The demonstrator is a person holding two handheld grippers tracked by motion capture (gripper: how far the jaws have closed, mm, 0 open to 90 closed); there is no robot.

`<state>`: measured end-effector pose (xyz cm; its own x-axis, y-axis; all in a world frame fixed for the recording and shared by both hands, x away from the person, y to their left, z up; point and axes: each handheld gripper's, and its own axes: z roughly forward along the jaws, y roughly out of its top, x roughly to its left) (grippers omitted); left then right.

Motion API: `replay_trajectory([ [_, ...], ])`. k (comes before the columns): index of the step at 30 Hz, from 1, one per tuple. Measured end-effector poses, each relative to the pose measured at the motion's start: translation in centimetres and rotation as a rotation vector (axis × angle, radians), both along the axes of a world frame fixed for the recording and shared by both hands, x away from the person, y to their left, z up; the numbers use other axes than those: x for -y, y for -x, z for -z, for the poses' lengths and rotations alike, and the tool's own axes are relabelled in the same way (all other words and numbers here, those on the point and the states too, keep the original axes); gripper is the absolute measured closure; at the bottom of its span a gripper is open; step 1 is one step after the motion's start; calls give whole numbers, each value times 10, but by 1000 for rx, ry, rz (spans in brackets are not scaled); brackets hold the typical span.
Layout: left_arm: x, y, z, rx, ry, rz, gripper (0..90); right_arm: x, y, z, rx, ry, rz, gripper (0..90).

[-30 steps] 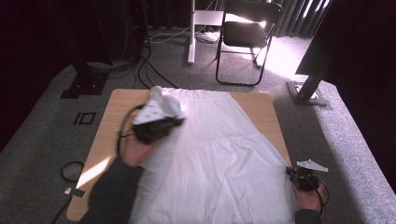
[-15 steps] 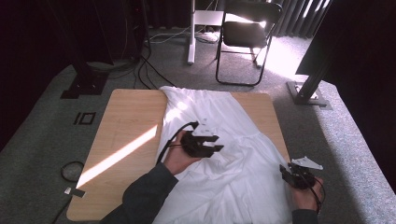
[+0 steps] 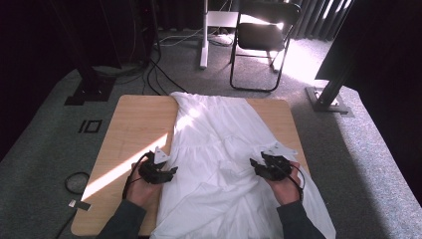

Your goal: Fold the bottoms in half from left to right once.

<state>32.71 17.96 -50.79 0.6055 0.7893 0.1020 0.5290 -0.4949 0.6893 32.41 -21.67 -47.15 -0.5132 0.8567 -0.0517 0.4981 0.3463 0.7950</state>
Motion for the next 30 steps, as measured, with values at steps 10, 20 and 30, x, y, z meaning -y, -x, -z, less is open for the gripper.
replay_trajectory([
  [10, -12, 8, 24, -75, 51, -47, 299, -5, -21, 32, -193, 110, -9, 864],
  [20, -9, 7, 27, -104, 134, -41, 288, 28, 1, -40, 39, 21, 34, 878],
  [30, 24, 12, 36, -91, 53, 82, 752, 32, -2, -58, 87, 4, 45, 878],
])
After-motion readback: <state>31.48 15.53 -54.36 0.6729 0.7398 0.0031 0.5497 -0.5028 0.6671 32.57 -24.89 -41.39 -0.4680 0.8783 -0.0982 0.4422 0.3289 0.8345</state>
